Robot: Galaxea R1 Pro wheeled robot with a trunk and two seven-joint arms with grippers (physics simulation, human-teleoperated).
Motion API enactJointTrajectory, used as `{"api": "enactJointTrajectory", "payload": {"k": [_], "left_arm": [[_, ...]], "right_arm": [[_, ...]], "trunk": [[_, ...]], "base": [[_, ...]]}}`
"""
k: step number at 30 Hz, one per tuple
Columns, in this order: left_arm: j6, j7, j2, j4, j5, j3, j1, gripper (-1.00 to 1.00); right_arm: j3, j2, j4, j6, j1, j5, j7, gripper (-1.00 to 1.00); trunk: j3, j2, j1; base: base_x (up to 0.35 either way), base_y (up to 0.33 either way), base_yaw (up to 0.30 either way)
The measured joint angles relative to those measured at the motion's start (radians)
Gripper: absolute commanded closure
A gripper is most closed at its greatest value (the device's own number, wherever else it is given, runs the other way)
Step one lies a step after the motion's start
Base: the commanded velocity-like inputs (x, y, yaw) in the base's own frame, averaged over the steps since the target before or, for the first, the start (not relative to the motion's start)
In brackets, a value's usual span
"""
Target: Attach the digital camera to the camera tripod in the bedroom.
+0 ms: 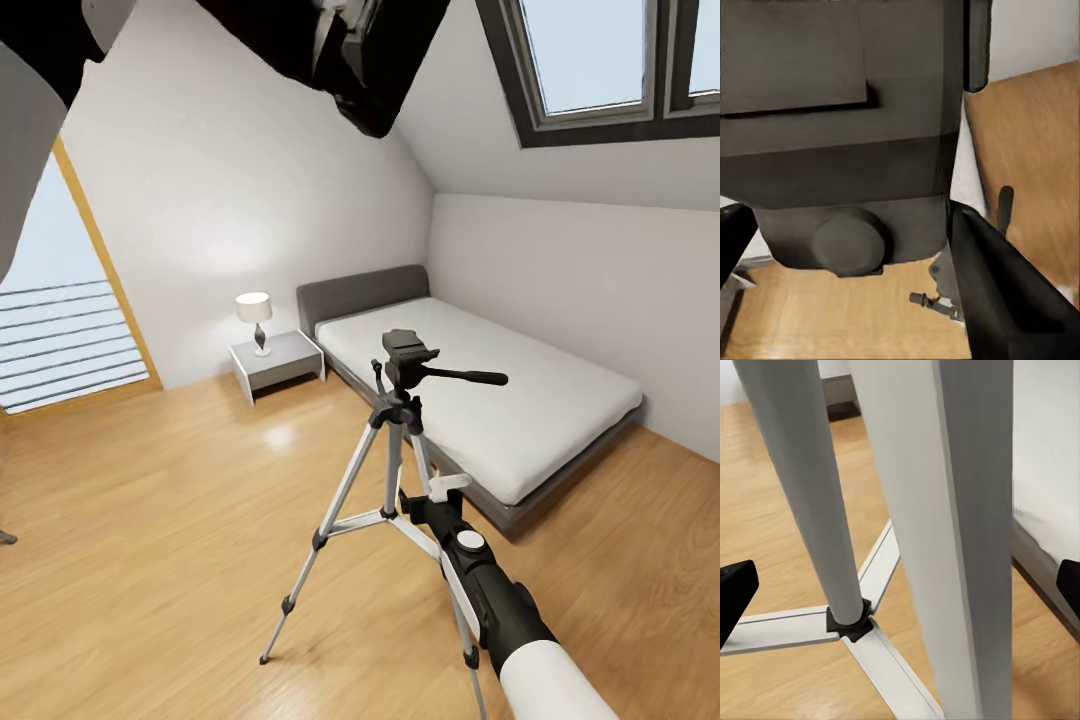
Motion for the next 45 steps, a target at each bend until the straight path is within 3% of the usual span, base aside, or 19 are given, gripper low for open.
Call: {"api": "enactJointTrajectory", "payload": {"k": [2,3,6,10,14,18,24,35,42,45], "left_arm": [[0.009,-0.066,-0.013,-0.049,0.016,-0.234,-0.004,1.0],[0.005,-0.102,-0.019,-0.067,0.012,-0.296,-0.005,1.0],[-0.002,-0.2,-0.041,-0.092,0.007,-0.406,-0.006,1.0],[-0.006,-0.256,-0.063,-0.104,0.002,-0.538,-0.007,1.0],[-0.01,-0.317,-0.091,-0.104,0.002,-0.599,-0.007,1.0],[-0.012,-0.339,-0.11,-0.103,0.0,-0.645,-0.008,1.0],[-0.011,-0.341,-0.113,-0.102,-0.001,-0.66,-0.008,1.0],[-0.011,-0.346,-0.126,-0.107,-0.001,-0.741,-0.008,1.0],[-0.016,-0.493,-0.12,-0.17,0.004,-0.828,-0.008,1.0],[-0.018,-0.522,-0.111,-0.195,-0.001,-0.846,-0.008,1.0]], "right_arm": [[-0.001,0.0,0.0,0.0,0.0,0.0,0.0,-1.0],[-0.001,0.0,-0.001,0.0,0.0,0.0,0.0,-1.0],[0.0,0.0,0.0,0.0,0.0,0.0,0.0,-1.0],[0.001,0.0,0.0,0.0,0.0,0.0,0.0,-1.0],[0.001,0.0,0.0,0.0,0.0,0.0,0.0,-1.0],[0.001,0.0,0.0,0.0,0.0,0.0,0.0,-1.0],[0.001,0.0,0.0,0.0,0.0,0.0,0.0,-1.0],[0.0,0.0,0.0,0.0,0.0,0.0,0.0,-1.0],[-0.001,0.0,0.0,0.0,0.0,0.0,0.0,-1.0],[0.0,0.0,0.0,0.0,0.0,0.0,0.0,-1.0]], "trunk": [[0.0,0.0,0.0],[0.0,0.0,0.0],[0.0,0.0,0.0],[0.0,0.0,0.0],[0.0,0.0,0.0],[0.0,0.0,0.0],[0.0,0.0,0.0],[0.0,0.0,0.0],[0.0,0.0,0.0],[0.0,0.0,0.0]], "base": [[0.0,0.0,0.0],[0.0,0.0,0.0],[0.0,0.0,0.0],[0.0,0.0,0.0],[0.0,0.0,0.0],[0.0,0.0,0.0],[0.0,0.0,0.0],[0.0,0.0,0.0],[0.0,0.0,0.0],[0.0,0.0,0.0]]}}
